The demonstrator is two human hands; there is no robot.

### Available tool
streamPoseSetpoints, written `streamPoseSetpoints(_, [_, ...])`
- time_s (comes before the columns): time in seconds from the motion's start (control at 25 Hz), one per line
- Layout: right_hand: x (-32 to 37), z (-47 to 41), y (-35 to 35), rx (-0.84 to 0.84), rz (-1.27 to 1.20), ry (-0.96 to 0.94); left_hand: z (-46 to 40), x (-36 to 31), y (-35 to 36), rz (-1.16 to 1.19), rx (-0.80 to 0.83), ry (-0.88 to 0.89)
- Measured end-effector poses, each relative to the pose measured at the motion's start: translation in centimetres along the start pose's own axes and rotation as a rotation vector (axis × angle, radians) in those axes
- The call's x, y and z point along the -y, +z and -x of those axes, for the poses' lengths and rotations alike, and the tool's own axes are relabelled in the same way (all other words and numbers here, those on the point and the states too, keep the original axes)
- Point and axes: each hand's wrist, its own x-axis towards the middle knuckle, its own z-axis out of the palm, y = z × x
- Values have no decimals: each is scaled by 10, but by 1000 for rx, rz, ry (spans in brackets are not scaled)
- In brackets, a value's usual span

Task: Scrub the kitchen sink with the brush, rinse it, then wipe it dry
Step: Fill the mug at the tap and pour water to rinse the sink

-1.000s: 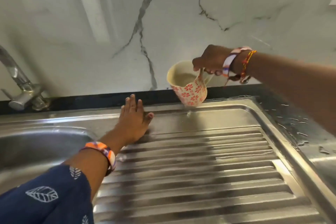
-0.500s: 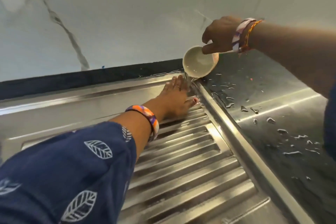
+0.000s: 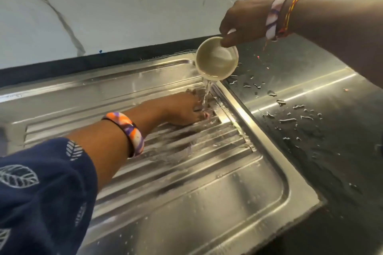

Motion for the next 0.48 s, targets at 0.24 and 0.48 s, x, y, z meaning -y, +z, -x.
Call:
streamPoseSetpoints(0.24, [10, 43, 4, 6, 162, -33, -1, -29, 24, -85, -16, 27])
streamPoseSetpoints(0.48, [27, 97, 12, 110, 407, -75, 16, -67, 48, -80, -9, 167])
